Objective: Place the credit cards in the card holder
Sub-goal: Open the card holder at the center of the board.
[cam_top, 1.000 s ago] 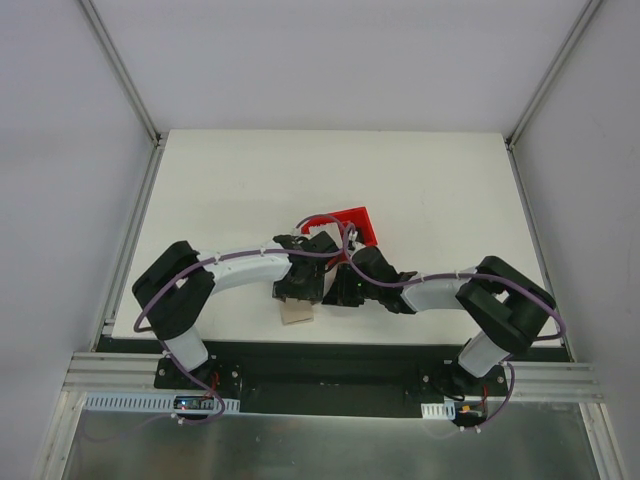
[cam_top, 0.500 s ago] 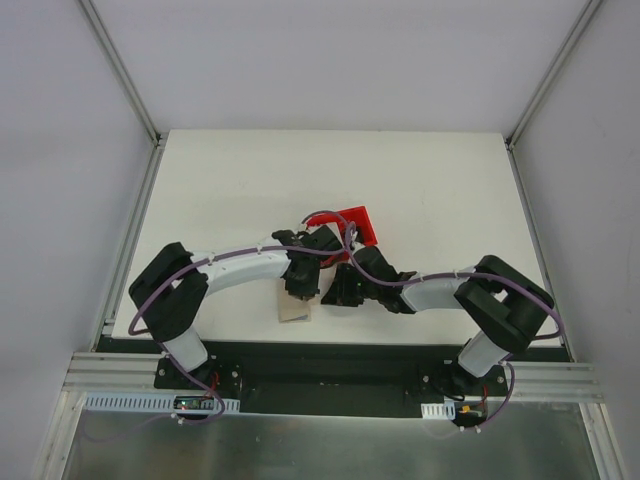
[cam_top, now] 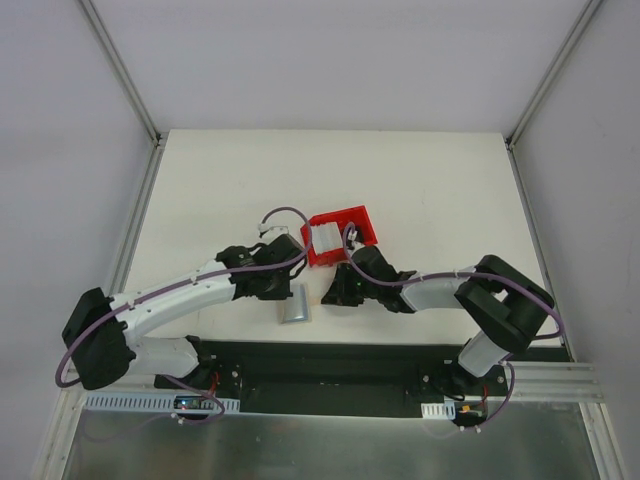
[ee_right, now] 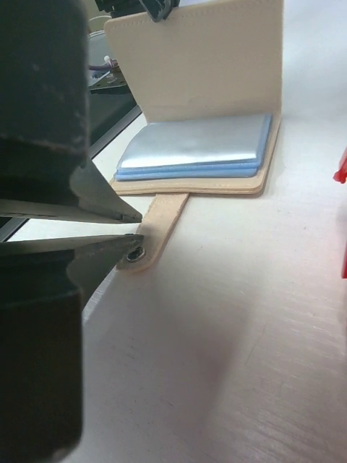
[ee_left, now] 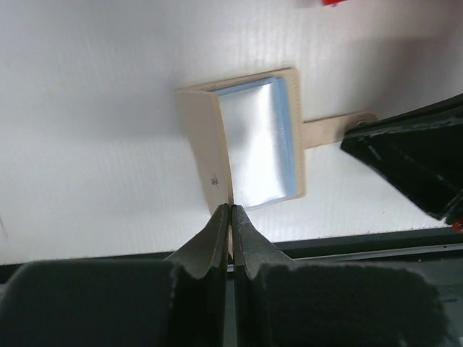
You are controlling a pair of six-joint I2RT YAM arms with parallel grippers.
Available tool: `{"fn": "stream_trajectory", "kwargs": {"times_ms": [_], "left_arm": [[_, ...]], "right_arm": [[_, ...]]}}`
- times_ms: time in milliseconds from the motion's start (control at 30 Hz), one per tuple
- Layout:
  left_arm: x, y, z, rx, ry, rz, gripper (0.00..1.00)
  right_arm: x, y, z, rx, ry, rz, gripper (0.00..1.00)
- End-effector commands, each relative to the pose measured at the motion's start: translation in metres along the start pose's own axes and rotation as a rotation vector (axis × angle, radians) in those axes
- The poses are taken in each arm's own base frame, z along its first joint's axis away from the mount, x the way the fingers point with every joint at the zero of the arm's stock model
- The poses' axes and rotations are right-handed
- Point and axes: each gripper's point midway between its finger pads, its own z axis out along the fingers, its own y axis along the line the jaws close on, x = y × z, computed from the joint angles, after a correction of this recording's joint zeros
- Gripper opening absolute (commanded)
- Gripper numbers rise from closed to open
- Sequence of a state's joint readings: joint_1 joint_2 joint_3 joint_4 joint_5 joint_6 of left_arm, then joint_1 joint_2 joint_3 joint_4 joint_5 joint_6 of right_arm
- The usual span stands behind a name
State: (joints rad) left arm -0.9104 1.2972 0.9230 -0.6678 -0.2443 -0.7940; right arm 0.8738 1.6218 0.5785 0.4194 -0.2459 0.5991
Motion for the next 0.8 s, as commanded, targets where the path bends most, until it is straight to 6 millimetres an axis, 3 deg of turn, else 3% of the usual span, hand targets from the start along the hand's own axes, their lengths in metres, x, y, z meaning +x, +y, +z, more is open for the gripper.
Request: {"fn": "stream_trajectory", "kwargs": {"times_ms": [0, 133, 233, 300, 433, 633, 767], "left_arm": [[0.023, 0.040, -0.004, -0.096, -0.014, -0.111, 0.00], [0.042, 0.062, 0.001, -0.142, -0.010, -0.189, 0.00], [0.050, 0.071, 0.002, -0.164, -0.001, -0.218, 0.06], [0.049, 0.073, 0.001, -0.166, -0.013, -0.226, 0.16], [0.048, 0.076, 0.003, -0.181, -0.025, -0.213, 0.26], [0.040, 0.079, 0.002, -0.191, -0.063, -0.202, 0.18], [0.031, 0.075, 0.000, -0.160, -0.107, -0.195, 0.00]], "right_arm": [[0.021, -0.047, -0.005, 0.196, 0.055, 0.000, 0.15], [0.020, -0.044, -0.004, 0.189, 0.065, 0.000, 0.15], [0.020, -0.042, -0.003, 0.185, 0.067, -0.001, 0.15], [0.019, -0.040, -0.003, 0.181, 0.067, -0.002, 0.15], [0.019, -0.036, -0.002, 0.172, 0.073, -0.008, 0.15], [0.019, -0.035, -0.002, 0.168, 0.078, -0.012, 0.15], [0.017, -0.032, -0.004, 0.161, 0.075, -0.020, 0.13]]}}
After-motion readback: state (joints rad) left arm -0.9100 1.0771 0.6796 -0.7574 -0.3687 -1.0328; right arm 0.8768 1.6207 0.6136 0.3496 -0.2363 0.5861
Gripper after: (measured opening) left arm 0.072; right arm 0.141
